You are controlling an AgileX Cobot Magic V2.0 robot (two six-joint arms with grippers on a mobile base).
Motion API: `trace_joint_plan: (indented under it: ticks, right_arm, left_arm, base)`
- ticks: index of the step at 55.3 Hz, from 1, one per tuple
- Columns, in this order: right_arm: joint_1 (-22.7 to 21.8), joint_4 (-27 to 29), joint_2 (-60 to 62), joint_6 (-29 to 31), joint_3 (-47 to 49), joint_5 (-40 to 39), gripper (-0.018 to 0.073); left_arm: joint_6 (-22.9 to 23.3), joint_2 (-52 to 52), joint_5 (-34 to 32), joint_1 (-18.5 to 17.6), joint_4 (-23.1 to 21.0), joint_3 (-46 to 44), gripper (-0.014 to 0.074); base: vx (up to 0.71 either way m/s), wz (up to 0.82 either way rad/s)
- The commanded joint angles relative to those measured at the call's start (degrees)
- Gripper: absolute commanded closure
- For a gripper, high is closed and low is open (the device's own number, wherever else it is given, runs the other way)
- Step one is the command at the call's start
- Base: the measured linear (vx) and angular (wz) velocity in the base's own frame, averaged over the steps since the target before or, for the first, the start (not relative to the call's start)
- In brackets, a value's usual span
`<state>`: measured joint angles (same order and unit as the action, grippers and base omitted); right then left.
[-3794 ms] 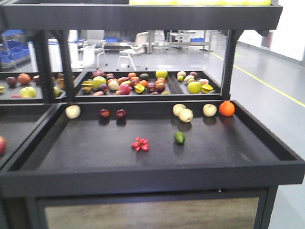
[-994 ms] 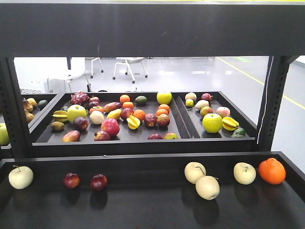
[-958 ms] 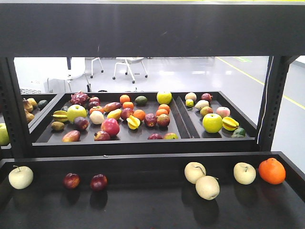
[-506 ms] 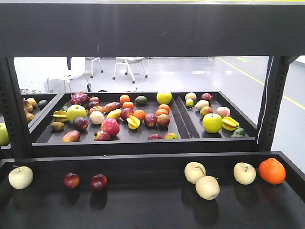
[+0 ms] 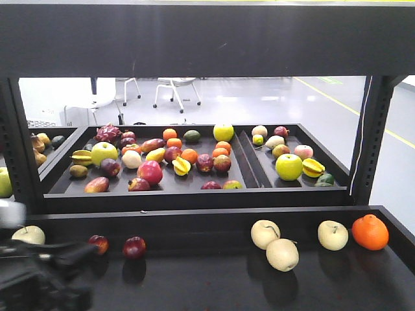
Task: Pick snacks and fruit into basket
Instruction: 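Position the base in front of the fruit tray near the cucumber, then lower the left gripper over the red cherry-tomato bunch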
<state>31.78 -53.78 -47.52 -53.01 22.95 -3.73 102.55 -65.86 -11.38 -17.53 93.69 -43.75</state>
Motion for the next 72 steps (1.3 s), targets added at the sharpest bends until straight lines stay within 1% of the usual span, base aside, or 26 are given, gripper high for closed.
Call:
trace_joint_plan:
  ticks: [1, 13, 23, 32, 44, 48, 57, 63, 72]
  right_arm:
    - [-0.1, 0.0, 0.5, -0.1, 1.7, -2.7, 0.0565]
    - [-0.1, 0.0, 0.5, -0.1, 1.7, -2.7, 0.0565]
    - [-0.1, 0.0, 0.5, -0.1, 1.7, -2.7, 0.0565]
    - [-0.1, 0.0, 0.5, -0.1, 1.7, -2.7, 0.0565]
    - [-0.1, 0.0, 0.5, -0.1, 1.7, -2.7, 0.0565]
    - [-0.1, 0.0, 0.5, -0.1, 1.7, -2.7, 0.0565]
    - [-0.1, 0.0, 0.5, -0.1, 1.7, -2.7, 0.0565]
    - [-0.1, 0.0, 0.5, -0.1, 1.7, -2.7, 0.0565]
    - [-0.1, 0.0, 0.5, -0.1, 1.7, -2.7, 0.0565]
  left_arm:
    - [0.5, -4.1, -0.3, -0.1, -0.8, -3.7, 0.0591]
    - [0.5, -14.5, -0.2, -0.1, -0.8, -7.6, 0.0561]
    - [0.7, -21.3, -0.3, -0.1, -0.8, -10.6, 0.0489]
    - [0.7, -24.7, -0.4, -0.1, -0.8, -12.3, 0.0414]
    - [0.8, -28.9, 4.0, -0.1, -0.8, -17.9, 0.0309]
    - [1.0, -29.3, 2.0, -0.2, -0.8, -19.3, 0.0296]
    - [1.0, -30.1, -9.1, -0.3, -0.8, -18.9, 0.0295]
    - [1.0, -32.0, -11.7, -0.3, -0.9, -18.5, 0.0295]
    - [2.7, -34.7, -11.8, -0.3, -1.0, -14.8, 0.0295]
  base:
    - [0.00, 0.00]
    - [0.00, 0.00]
    - [0.00, 0.00]
    - [0.00, 0.00]
    - [0.00, 0.00]
    - [0.00, 0.00]
    - [0.00, 0.00]
    - [0.00, 0.00]
    - [0.00, 0.00]
